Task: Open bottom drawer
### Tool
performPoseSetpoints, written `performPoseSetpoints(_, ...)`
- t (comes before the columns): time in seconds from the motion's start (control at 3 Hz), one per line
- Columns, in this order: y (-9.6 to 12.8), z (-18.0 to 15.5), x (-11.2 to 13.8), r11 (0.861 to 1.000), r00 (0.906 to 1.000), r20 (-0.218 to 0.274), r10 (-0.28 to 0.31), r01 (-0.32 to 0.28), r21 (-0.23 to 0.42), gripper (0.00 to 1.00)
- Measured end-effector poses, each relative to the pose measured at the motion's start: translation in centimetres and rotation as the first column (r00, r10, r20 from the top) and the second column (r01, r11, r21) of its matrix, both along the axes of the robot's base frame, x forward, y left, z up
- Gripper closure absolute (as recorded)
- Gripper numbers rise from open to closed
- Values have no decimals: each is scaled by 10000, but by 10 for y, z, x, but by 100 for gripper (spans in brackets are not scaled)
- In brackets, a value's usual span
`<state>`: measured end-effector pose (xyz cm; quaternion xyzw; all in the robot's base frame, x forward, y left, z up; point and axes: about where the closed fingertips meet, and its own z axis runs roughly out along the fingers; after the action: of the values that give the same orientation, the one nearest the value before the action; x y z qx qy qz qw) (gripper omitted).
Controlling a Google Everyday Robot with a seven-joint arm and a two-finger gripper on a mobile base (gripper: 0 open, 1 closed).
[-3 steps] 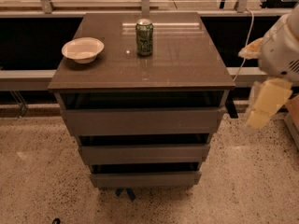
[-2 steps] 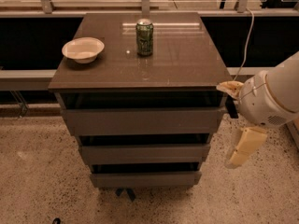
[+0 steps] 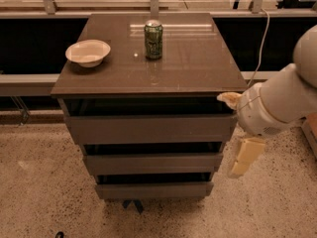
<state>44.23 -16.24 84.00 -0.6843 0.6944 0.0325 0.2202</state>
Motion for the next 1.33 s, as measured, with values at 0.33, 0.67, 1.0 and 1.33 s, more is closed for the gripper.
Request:
performPoseSetpoints(0.33,8,-75,25,9948,9987,91,501,-491,-887,0)
performPoseSetpoints(0.67,3,-156,40,9844,9984,37,571,-556,-1668,0)
performPoseSetpoints(1.0,-17,-229,42,9764,9993,-62,376,-380,-2124,0)
performPoseSetpoints(1.33,-43,-267,40,9828,9997,-232,77,-118,-1840,0)
